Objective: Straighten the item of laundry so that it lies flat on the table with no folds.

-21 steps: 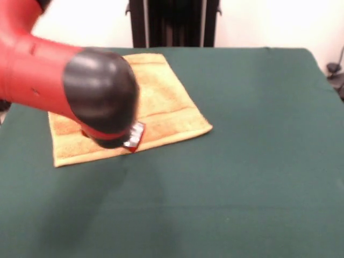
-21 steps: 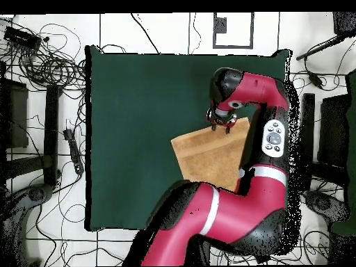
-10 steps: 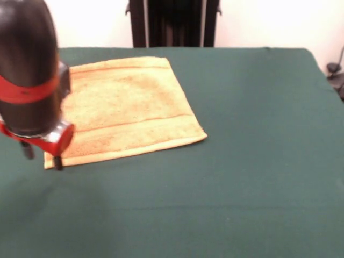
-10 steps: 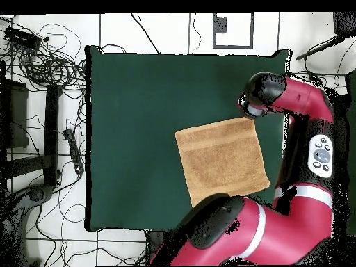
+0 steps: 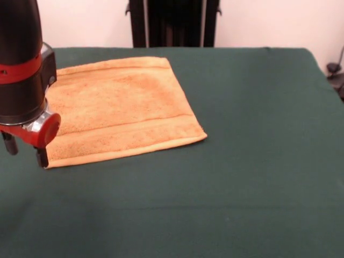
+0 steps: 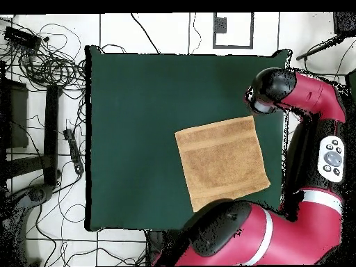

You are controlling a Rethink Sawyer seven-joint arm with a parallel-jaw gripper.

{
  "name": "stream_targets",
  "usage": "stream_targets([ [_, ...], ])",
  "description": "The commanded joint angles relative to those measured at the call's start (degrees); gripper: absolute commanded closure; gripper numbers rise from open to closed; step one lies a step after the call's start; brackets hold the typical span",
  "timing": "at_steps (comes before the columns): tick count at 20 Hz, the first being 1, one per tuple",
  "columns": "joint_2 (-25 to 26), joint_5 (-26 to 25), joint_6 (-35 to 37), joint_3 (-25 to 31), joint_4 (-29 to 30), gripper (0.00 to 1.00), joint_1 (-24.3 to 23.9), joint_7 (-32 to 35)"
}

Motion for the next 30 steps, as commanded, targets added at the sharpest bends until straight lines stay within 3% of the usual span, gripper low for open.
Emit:
stream_targets([
  [1,1.78,-0.74,-8.19,10.95,10.26,0.00,-0.20,-18.38],
  [4,3.33,-1.09,-8.69,9.89,8.74,0.00,0.19,-12.74],
  [11,5.36,-2.43,-5.28,8.99,5.25,0.00,1.07,-12.20],
  [30,4.28,-2.03,-9.21,8.17,7.88,0.00,0.20,-7.75],
])
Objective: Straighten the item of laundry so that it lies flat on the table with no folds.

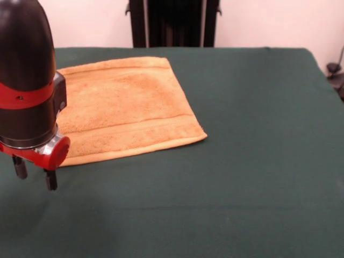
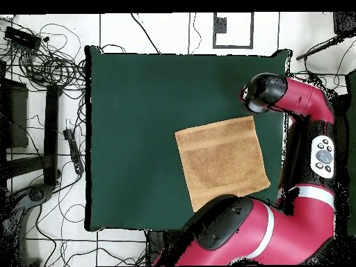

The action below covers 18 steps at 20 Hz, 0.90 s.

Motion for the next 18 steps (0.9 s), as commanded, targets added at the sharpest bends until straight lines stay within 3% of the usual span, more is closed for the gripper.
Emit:
stream_targets([
  [1,1.44,-1.01,-3.09,5.47,7.85,0.00,1.10,-8.03],
  [18,1.86,-1.13,-3.19,5.55,7.33,0.00,1.37,-7.34],
])
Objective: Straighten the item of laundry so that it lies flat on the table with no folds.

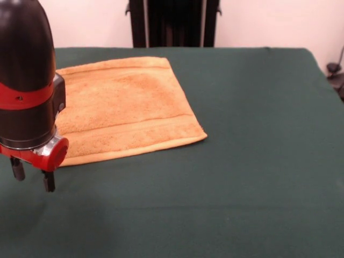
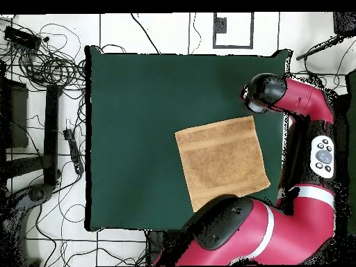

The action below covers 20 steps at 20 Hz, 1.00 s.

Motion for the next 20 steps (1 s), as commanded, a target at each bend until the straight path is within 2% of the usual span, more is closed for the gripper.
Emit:
stream_targets([
  [1,1.88,-0.65,-2.41,5.54,7.38,0.00,1.36,-7.16],
  [20,2.10,-1.07,-3.65,5.86,7.53,0.00,1.18,-6.54],
])
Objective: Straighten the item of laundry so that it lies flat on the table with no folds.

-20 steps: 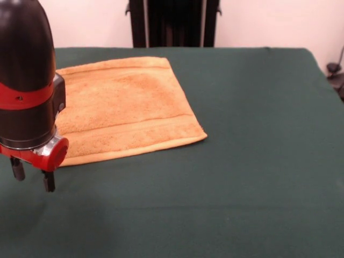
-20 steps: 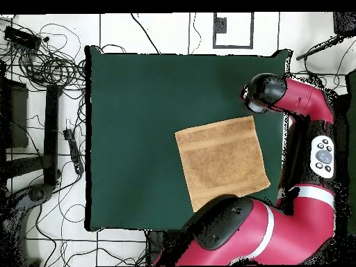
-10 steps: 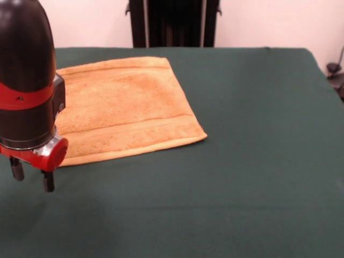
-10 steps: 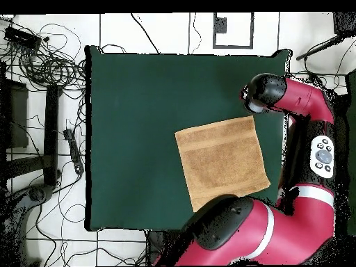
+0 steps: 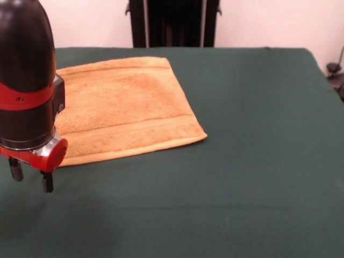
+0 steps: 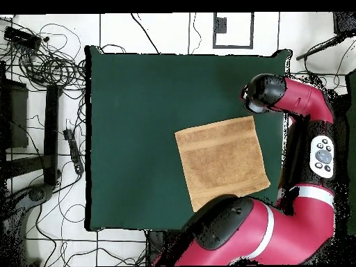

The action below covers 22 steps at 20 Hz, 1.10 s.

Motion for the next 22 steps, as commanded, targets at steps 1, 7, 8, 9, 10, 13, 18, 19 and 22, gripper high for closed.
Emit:
stream_targets([
  [1,2.09,-0.25,-3.16,5.78,7.55,0.00,1.19,-6.46],
  [7,0.33,0.34,-2.90,5.98,9.44,0.00,0.88,-6.58],
  [8,-1.41,0.77,-1.44,5.81,10.44,0.00,0.94,-6.92],
  [9,-3.15,1.19,0.01,5.63,11.45,0.00,0.99,-7.26],
  [10,-5.23,1.76,1.31,5.45,12.82,0.00,1.02,-7.29],
  [13,-10.82,3.13,3.22,4.99,16.74,0.00,1.20,-6.44],
  [18,-17.15,4.72,5.47,5.07,20.73,0.00,1.69,-5.75],
  [19,-18.23,5.66,6.12,4.50,21.31,0.00,2.01,-2.72],
  [22,-19.39,6.43,9.08,4.24,20.54,0.00,2.51,-1.91],
])
